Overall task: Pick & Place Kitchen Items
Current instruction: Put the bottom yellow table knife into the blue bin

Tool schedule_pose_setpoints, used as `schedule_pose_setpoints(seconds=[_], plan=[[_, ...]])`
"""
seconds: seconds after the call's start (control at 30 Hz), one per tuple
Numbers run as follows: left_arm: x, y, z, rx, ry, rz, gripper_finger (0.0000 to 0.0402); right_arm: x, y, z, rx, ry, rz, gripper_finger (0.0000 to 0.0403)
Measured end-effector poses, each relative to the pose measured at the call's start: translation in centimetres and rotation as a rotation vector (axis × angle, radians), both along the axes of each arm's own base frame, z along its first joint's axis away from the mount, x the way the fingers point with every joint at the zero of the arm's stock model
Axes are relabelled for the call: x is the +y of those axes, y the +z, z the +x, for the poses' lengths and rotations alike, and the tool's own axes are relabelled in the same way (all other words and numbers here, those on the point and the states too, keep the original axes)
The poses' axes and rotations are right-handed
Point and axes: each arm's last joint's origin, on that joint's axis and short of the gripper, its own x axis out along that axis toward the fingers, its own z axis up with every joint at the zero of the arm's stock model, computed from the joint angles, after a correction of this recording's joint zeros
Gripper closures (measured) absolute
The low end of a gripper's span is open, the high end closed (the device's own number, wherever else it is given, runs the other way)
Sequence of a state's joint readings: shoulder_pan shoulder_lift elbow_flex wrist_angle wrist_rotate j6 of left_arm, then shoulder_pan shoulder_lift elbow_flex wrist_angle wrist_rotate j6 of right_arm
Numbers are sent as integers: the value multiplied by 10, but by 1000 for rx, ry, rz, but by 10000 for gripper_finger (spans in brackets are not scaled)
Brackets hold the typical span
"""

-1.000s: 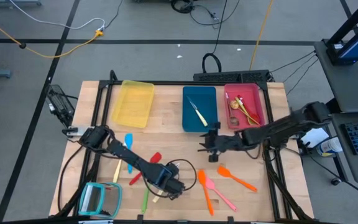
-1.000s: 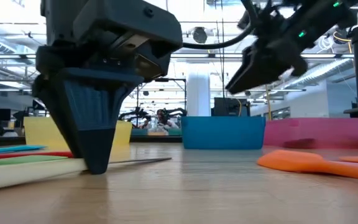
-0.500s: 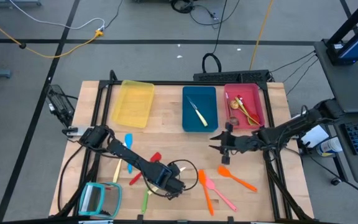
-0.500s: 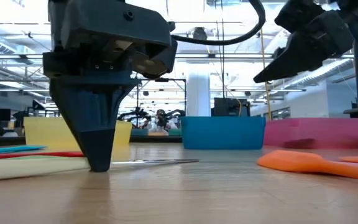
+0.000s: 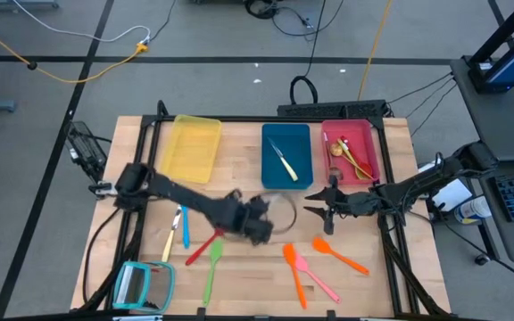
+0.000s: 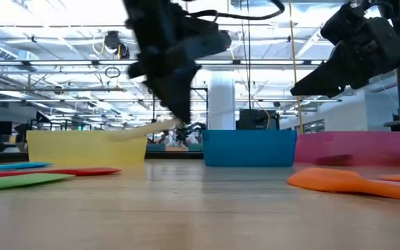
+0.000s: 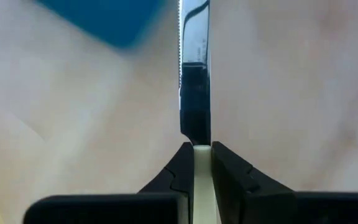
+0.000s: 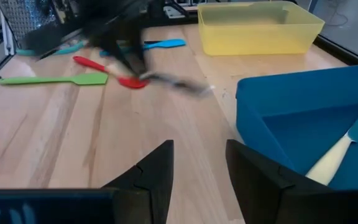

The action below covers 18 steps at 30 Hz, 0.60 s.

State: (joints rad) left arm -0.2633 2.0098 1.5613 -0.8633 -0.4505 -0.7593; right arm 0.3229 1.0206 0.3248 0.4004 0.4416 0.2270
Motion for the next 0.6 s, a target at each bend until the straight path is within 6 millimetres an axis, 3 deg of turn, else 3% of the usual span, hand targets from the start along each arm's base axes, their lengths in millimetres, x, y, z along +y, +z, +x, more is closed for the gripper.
schedule_pose_setpoints(seconds=[0.17, 0.43, 0.6], plan=[[51, 24, 16, -130, -1, 60, 369, 0, 0, 0, 1, 2, -8, 264], [122, 43, 49, -438, -69, -4, 369, 0, -1, 0, 12, 8, -30, 266], [158, 45, 52, -522, -42, -17, 368, 0, -1, 0, 14, 8, -31, 266]])
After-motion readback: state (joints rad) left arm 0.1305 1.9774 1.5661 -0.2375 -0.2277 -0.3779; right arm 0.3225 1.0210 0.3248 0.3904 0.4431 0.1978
